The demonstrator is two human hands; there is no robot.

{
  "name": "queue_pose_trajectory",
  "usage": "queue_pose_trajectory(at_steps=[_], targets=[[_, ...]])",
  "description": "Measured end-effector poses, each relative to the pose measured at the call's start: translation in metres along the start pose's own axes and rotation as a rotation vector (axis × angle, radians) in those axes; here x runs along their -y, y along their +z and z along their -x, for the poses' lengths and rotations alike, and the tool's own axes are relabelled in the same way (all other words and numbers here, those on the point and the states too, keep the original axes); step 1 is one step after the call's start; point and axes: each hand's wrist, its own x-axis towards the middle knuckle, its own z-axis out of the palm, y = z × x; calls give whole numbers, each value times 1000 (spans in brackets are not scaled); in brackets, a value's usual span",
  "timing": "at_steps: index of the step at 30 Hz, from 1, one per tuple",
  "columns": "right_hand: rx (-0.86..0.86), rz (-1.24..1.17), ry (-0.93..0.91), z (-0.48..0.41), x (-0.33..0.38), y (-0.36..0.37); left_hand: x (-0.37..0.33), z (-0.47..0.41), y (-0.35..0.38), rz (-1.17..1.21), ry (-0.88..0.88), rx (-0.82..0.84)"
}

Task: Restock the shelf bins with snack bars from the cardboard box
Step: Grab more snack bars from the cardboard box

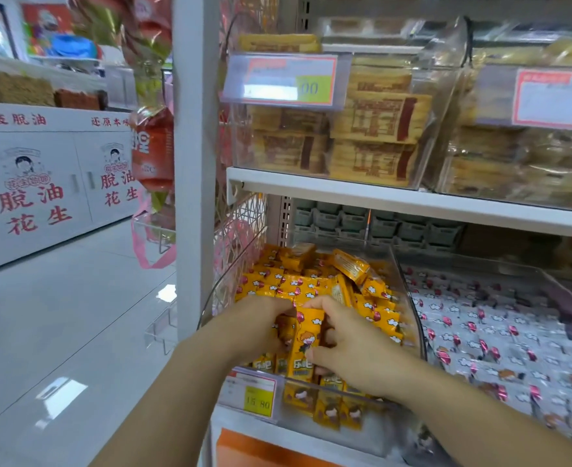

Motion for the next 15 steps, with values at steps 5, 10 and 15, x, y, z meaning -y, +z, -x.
queue_pose_trajectory(at_steps=[5, 10, 15], targets=[[-87, 12, -82, -1, 7, 5, 6, 2, -4, -27, -42, -8], [-127, 84, -63, -15, 16, -2, 9, 6, -7, -51, -75, -17], [-152, 301, -53, -14, 17, 2, 10, 7, -5, -60, -112, -12]])
